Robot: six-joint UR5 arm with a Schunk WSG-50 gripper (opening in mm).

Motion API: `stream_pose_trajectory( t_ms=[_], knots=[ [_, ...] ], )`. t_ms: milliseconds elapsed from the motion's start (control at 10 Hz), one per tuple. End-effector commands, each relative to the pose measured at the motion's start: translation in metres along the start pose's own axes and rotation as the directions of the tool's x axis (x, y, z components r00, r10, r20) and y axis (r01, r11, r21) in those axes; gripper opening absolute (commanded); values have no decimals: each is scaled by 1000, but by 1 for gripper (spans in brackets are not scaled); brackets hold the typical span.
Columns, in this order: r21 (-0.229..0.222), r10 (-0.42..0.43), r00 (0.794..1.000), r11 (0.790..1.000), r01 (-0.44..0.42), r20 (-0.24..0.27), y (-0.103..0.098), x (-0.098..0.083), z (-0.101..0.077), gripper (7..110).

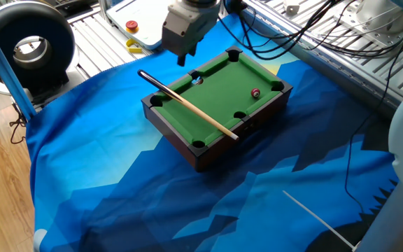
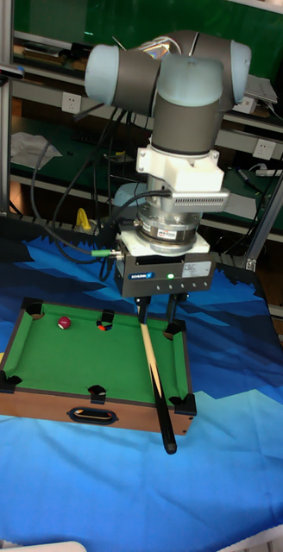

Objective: Hit the pool ball

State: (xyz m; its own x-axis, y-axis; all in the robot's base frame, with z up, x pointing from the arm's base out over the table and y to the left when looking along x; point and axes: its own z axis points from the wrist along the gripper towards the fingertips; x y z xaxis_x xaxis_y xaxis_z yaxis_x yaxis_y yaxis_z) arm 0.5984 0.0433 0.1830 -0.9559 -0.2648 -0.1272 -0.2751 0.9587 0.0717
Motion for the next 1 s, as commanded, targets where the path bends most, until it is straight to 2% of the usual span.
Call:
stream_pose_trajectory(
  t_ms=[0,200,600,900],
  knots=[
    [-1,38,999,999,-38,10,4,-4,11,44],
    [64,7,998,998,-4,-58,-8,13,15,44],
    [110,13,991,994,2,-137,-18,34,14,44],
    [109,-8,990,994,24,-143,-19,36,14,44]
  ],
)
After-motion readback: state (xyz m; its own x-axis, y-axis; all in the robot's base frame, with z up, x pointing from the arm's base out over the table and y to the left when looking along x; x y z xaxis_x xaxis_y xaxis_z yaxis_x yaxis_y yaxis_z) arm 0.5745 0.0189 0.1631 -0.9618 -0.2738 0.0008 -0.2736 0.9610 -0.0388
